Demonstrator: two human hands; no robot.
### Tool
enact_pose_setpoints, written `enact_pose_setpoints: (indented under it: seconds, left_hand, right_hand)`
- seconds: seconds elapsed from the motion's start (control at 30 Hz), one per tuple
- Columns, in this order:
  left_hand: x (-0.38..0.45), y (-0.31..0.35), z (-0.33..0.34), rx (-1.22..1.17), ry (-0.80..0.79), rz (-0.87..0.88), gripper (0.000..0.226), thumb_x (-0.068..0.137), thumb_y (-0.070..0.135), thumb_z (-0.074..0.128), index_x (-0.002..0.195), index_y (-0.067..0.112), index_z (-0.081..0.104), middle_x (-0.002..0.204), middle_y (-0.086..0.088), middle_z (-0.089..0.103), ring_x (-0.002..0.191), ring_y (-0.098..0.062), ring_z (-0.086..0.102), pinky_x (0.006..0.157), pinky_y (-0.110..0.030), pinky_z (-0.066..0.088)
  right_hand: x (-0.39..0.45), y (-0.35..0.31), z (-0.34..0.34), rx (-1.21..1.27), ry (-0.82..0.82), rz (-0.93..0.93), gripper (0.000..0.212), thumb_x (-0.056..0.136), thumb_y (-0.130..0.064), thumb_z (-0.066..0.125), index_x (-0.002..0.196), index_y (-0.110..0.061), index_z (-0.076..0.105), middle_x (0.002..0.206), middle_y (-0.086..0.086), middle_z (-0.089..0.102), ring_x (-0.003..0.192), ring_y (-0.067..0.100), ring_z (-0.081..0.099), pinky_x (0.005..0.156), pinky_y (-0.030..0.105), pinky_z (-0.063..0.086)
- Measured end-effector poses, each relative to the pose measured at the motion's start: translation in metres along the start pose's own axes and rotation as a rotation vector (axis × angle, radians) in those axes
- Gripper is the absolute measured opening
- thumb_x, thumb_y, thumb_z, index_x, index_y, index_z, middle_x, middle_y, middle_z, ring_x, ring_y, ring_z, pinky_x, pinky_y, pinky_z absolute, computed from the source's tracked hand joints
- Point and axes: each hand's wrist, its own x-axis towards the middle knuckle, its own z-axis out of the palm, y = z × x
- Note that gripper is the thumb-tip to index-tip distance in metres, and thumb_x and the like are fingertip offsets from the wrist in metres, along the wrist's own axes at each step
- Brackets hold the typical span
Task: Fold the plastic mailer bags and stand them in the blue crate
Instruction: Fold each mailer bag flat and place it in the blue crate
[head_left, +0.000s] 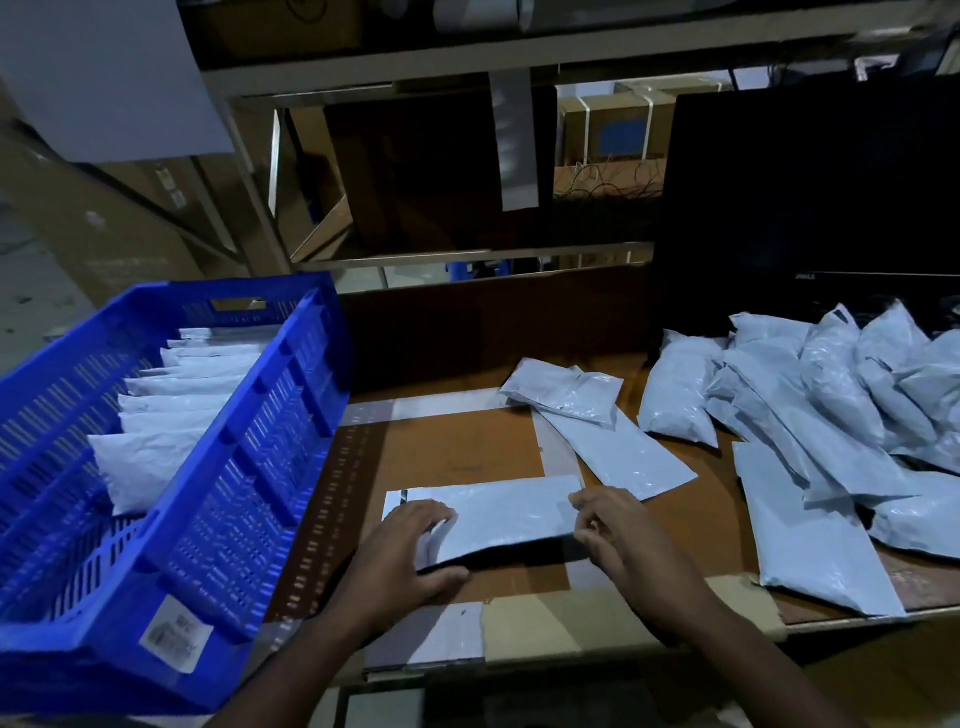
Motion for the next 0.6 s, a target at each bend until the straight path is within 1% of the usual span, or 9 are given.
enact_pose_setpoints:
  seconds: [0.03,0.1,0.17,0.23,0.3,0.37,0.47,0.53,0.6]
  left_hand:
    - [0.002,-0.001,-0.003,-0.024,0.060,0.007,0.050,0.078,0.040,0.083,0.121,0.047,0.058,0.126,0.033,0.055,0.121,0.008,0.051,0.100,-0.018,0.045]
    - [0.008,-0.002,-0.013,-0.034,0.171,0.010,0.054,0.078,0.008,0.083,0.108,0.047,0.063,0.117,0.033,0.059,0.112,0.005,0.059,0.092,-0.020,0.050]
    - [0.017,0.003,-0.029,-0.039,0.233,-0.023,0.048,0.078,-0.002,0.080,0.099,0.040,0.071,0.106,0.024,0.062,0.102,0.001,0.061,0.084,-0.026,0.052]
    - [0.024,0.011,-0.050,-0.126,0.281,-0.082,0.039,0.079,-0.002,0.080,0.093,0.034,0.074,0.095,0.016,0.068,0.093,-0.003,0.065,0.078,-0.024,0.054]
    - [0.027,0.023,-0.073,-0.264,0.285,-0.130,0.030,0.081,0.002,0.081,0.092,0.029,0.076,0.094,0.012,0.074,0.090,-0.006,0.070,0.073,-0.020,0.056]
    - [0.029,0.037,-0.095,-0.372,0.290,-0.161,0.020,0.083,0.008,0.081,0.095,0.023,0.077,0.092,0.006,0.076,0.084,-0.009,0.073,0.063,-0.020,0.057]
    - [0.030,0.053,-0.124,-0.537,0.309,-0.151,0.011,0.089,0.016,0.073,0.099,0.014,0.075,0.086,-0.003,0.078,0.077,-0.016,0.075,0.061,-0.026,0.058]
    - [0.029,0.059,-0.141,-0.590,0.325,-0.118,0.018,0.092,0.025,0.067,0.098,0.011,0.075,0.084,-0.009,0.077,0.076,-0.021,0.074,0.063,-0.032,0.059]
    - [0.030,0.059,-0.159,-0.558,0.367,-0.085,0.022,0.093,0.030,0.065,0.091,0.011,0.076,0.078,-0.008,0.076,0.069,-0.017,0.071,0.060,-0.030,0.056]
  right_hand:
    - [0.004,-0.001,-0.002,0.052,0.038,0.013,0.013,0.100,-0.030,0.057,0.094,-0.042,0.055,0.120,-0.028,0.055,0.107,-0.006,0.052,0.085,0.022,0.050]
    - [0.013,-0.005,-0.009,0.118,0.098,0.053,0.010,0.102,-0.035,0.053,0.095,-0.043,0.053,0.106,-0.021,0.062,0.093,-0.003,0.058,0.073,0.026,0.053]
    - [0.024,-0.007,-0.015,0.145,0.157,0.065,0.009,0.103,-0.041,0.048,0.094,-0.043,0.049,0.097,-0.019,0.064,0.084,-0.001,0.060,0.065,0.025,0.051]
    - [0.036,-0.011,-0.020,0.200,0.215,0.050,0.009,0.103,-0.041,0.045,0.095,-0.041,0.048,0.092,-0.019,0.063,0.082,0.001,0.061,0.064,0.028,0.052]
    - [0.047,-0.014,-0.023,0.253,0.253,0.042,0.006,0.103,-0.040,0.044,0.098,-0.040,0.048,0.092,-0.016,0.063,0.084,0.003,0.063,0.068,0.035,0.058]
    - [0.059,-0.018,-0.024,0.309,0.307,0.035,0.004,0.103,-0.038,0.046,0.100,-0.038,0.049,0.092,-0.013,0.064,0.084,0.005,0.065,0.070,0.038,0.059]
    - [0.074,-0.030,-0.027,0.463,0.345,0.063,0.006,0.103,-0.028,0.052,0.105,-0.033,0.054,0.092,-0.009,0.067,0.083,0.008,0.067,0.069,0.033,0.061]
    - [0.079,-0.041,-0.027,0.585,0.321,0.075,0.009,0.101,-0.024,0.057,0.108,-0.030,0.060,0.094,-0.003,0.069,0.087,0.011,0.068,0.071,0.030,0.060]
    - [0.081,-0.052,-0.026,0.653,0.283,0.058,0.011,0.098,-0.024,0.062,0.109,-0.027,0.065,0.099,-0.005,0.070,0.092,0.008,0.068,0.073,0.026,0.059]
